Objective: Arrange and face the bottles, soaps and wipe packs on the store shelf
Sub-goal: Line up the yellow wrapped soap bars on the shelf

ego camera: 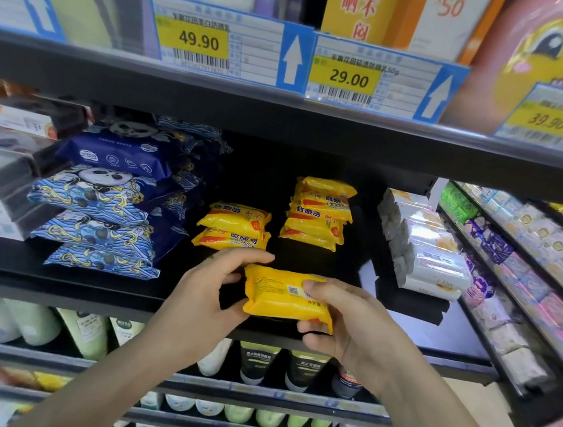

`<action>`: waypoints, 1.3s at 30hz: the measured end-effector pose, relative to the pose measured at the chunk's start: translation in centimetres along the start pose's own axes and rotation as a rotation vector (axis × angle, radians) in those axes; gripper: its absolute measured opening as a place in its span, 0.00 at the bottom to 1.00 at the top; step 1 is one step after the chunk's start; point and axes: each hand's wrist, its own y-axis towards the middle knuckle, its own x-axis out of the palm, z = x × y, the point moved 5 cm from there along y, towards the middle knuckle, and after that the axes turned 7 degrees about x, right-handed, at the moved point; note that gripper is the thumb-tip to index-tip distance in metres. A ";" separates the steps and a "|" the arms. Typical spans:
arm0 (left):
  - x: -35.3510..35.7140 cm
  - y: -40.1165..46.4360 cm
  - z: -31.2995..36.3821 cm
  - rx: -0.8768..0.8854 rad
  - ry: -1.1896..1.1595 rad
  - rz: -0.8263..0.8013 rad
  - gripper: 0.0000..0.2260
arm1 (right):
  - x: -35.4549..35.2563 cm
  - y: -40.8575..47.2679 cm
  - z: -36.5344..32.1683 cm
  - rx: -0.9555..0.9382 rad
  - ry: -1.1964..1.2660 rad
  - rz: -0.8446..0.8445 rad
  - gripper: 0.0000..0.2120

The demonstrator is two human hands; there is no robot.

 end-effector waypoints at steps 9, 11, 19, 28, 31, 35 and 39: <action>-1.0 0.3 -1.3 -0.236 -0.182 0.125 0.20 | -0.5 -0.8 -0.7 -0.085 0.051 -0.034 0.03; -1.1 0.4 -1.4 -0.338 -0.227 0.139 0.16 | -0.6 -0.9 -0.8 -0.121 0.022 -0.030 0.03; -0.2 0.6 -0.4 -0.607 -0.323 0.020 0.15 | -0.8 -1.7 -1.6 -0.390 -0.234 0.071 0.15; 1.1 0.1 0.8 -0.840 -0.535 -0.158 0.33 | -0.6 -2.6 -2.0 -0.730 -0.488 0.061 0.17; 1.4 0.2 1.3 -0.857 -0.620 -0.166 0.29 | -0.3 -2.8 -1.8 -0.817 -0.610 0.069 0.19; 1.7 0.4 1.2 -0.826 -0.656 -0.101 0.19 | 0.4 -2.8 -1.7 -0.953 -0.845 0.122 0.18; 1.4 0.6 0.3 -0.769 -0.623 -0.052 0.09 | 1.0 -2.7 -1.1 -0.981 -1.158 0.250 0.19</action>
